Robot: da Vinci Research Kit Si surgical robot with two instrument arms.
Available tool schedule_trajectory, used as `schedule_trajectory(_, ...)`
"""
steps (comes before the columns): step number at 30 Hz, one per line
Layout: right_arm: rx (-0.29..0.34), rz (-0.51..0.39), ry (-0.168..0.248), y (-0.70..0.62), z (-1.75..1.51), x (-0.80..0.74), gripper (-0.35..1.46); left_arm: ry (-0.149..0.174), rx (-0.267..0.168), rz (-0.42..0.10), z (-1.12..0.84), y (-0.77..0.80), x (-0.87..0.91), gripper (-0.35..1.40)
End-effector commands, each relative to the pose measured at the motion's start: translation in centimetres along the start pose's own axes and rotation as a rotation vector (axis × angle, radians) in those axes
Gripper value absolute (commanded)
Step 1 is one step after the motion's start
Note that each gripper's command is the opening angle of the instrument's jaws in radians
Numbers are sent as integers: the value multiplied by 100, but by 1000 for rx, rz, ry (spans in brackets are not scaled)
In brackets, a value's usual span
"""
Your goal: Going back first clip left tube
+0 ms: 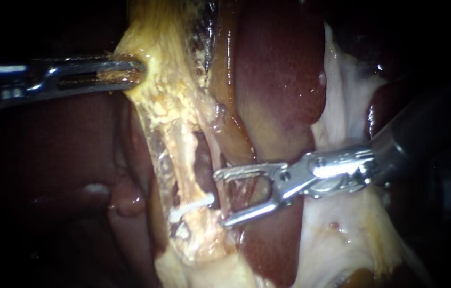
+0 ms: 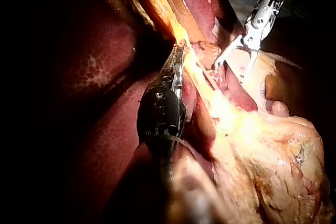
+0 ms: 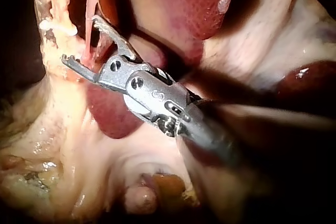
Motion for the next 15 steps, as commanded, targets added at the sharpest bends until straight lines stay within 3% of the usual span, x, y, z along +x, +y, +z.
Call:
schedule_trajectory(1,-10,-8,2,1,-11,5,60,0,0,0,1,0,1,-35)
schedule_trajectory(8,-43,-36,25,5,-57,32,60,0,0,0,2,0,1,-35)
schedule_trajectory(15,-42,-43,31,-1,-61,45,60,-1,-1,2,5,3,3,-35)
